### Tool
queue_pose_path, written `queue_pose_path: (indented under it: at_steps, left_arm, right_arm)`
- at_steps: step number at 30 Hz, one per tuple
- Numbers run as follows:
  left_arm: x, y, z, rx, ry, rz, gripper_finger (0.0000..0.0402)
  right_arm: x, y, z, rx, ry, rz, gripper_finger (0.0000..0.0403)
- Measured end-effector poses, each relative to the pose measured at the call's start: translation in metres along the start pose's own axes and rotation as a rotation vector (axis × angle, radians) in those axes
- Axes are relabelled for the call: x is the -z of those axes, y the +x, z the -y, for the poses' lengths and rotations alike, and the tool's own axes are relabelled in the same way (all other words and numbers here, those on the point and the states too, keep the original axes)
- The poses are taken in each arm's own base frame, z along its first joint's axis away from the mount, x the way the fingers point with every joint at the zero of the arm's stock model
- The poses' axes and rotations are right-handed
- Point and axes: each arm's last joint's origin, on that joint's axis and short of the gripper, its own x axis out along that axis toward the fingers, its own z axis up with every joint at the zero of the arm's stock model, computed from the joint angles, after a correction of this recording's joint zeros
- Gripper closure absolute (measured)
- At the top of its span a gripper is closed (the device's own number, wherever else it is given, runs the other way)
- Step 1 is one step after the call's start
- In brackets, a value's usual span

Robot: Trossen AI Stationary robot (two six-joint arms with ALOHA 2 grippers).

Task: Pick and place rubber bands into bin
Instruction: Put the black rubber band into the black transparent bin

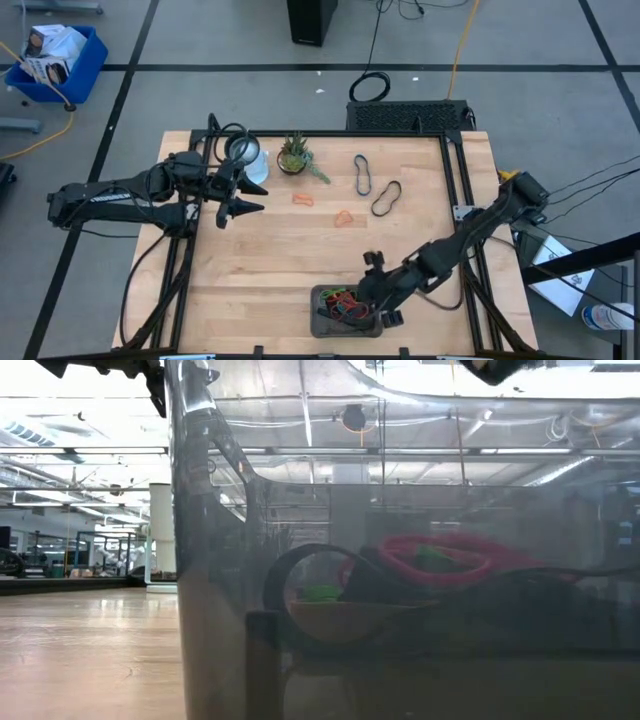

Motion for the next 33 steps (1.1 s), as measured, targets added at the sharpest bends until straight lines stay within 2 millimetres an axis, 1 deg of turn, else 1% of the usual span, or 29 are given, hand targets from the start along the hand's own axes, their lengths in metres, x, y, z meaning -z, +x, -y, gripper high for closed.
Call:
queue_pose_path:
  at_steps: [3,7,11,14,17,21,23,31,33]
  left_arm:
    - [0.000,0.000,0.000,0.000,-0.001,-0.001,0.0172]
    - [-0.001,0.000,0.000,0.003,-0.007,0.009,0.0172]
    - [-0.003,0.000,0.001,0.007,-0.021,0.024,0.0172]
    - [-0.003,0.000,0.001,0.007,-0.016,0.025,0.0172]
    - [-0.003,0.000,0.001,0.007,-0.015,0.025,0.0172]
    - [-0.003,0.000,0.001,0.007,0.008,0.027,0.0172]
    - [-0.003,0.000,0.001,0.007,0.010,0.027,0.0172]
    - [-0.003,0.000,0.001,0.007,-0.012,0.027,0.0172]
    - [-0.003,0.000,0.001,0.008,-0.037,0.026,0.0172]
  right_arm:
    - [-0.006,-0.023,0.005,0.019,0.005,0.081,0.0250]
    - [-0.011,-0.052,0.010,0.034,-0.059,0.176,0.0253]
    - [-0.014,-0.074,0.011,0.017,-0.111,0.253,0.0256]
    - [-0.016,-0.085,0.013,0.010,-0.127,0.296,0.0255]
    - [-0.017,-0.090,0.016,0.065,-0.179,0.323,0.0253]
    - [-0.020,-0.093,0.029,0.298,-0.164,0.359,0.0257]
    - [-0.022,-0.093,0.038,0.381,-0.164,0.359,0.0261]
    - [-0.028,-0.092,0.078,0.502,-0.081,0.321,0.0278]
    - [-0.027,-0.091,0.089,0.496,-0.044,0.287,0.0282]
